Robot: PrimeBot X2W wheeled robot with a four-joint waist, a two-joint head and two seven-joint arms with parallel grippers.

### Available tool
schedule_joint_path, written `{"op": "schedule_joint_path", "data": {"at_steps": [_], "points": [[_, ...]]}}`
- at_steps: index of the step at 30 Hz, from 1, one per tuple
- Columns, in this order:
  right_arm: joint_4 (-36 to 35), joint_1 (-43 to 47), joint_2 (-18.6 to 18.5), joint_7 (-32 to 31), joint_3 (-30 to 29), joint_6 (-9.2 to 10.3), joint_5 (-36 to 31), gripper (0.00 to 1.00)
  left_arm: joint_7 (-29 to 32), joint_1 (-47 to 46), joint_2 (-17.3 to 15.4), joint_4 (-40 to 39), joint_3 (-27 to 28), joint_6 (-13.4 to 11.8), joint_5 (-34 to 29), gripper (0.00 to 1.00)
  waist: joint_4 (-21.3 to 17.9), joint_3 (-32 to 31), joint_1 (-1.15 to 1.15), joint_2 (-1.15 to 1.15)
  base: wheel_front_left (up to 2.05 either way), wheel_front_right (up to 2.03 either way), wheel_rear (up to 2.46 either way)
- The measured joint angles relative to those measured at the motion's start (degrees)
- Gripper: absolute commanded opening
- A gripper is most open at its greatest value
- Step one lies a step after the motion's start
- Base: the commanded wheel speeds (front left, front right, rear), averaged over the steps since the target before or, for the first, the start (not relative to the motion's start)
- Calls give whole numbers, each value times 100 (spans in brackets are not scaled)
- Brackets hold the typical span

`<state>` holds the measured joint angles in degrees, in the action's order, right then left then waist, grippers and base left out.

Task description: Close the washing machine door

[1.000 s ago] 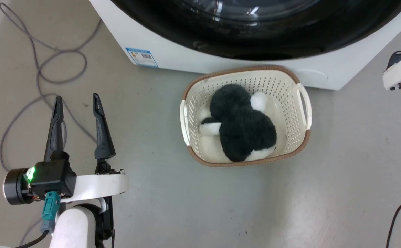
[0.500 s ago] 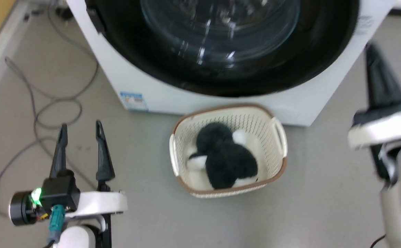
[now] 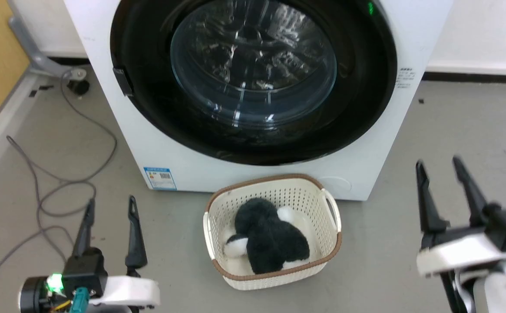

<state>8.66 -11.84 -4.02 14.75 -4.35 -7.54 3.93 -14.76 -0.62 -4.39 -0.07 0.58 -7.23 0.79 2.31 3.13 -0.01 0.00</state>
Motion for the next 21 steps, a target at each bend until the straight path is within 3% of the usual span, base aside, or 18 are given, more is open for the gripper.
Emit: {"op": "schedule_joint_path", "data": {"at_steps": [14, 15, 21], "points": [[-236, 1027, 80, 0, 88, 1, 563, 100, 1, 264, 3, 121, -96, 238, 97, 100, -141, -280, 0, 0, 0, 0, 0], [-233, 1029, 81, -2, 92, 0, 566, 0, 7, 269, 7, 123, -99, 238, 99, 0, -144, -284, 0, 0, 0, 0, 0], [-231, 1024, 80, -9, 92, 0, 561, 0, 19, 269, 9, 123, -110, 238, 99, 0, -147, -287, 0, 0, 0, 0, 0]]}}
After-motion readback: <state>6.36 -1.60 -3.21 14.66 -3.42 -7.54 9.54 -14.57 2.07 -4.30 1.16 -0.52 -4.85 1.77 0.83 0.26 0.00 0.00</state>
